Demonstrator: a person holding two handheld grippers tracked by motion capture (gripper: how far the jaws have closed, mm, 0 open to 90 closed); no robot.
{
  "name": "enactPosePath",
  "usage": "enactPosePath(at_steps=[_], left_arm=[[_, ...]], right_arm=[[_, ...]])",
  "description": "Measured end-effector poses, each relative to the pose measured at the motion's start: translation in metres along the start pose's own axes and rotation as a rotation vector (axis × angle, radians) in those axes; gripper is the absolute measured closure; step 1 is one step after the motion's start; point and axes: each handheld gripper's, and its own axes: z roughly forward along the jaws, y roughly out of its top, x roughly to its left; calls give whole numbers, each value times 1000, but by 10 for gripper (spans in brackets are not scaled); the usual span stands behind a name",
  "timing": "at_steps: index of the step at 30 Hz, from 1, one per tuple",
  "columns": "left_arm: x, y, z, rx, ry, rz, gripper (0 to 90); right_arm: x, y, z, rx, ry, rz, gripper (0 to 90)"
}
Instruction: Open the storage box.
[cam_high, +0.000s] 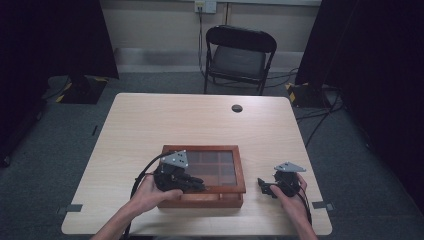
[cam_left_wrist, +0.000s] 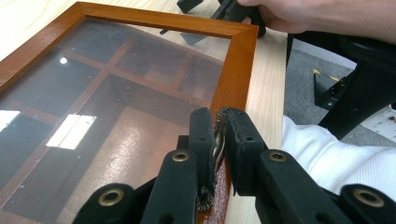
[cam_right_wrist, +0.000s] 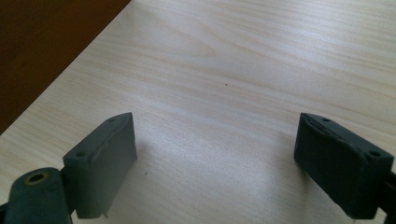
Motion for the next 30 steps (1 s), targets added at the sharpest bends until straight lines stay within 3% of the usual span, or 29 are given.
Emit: enactPosePath(at_steps=[10,12,13,30], left_arm=[[2,8,-5,1,-7,-10,811],[1,10,-5,0,-2,-8,811],[1,11,-6,23,4,-1,811],[2,22,-12,9,11,16,812]], right_arm=[[0,0,0,0,0,0,121],[0,0,0,0,0,0,121],[0,0,0,0,0,0,121],[0,0,0,0,0,0,121]])
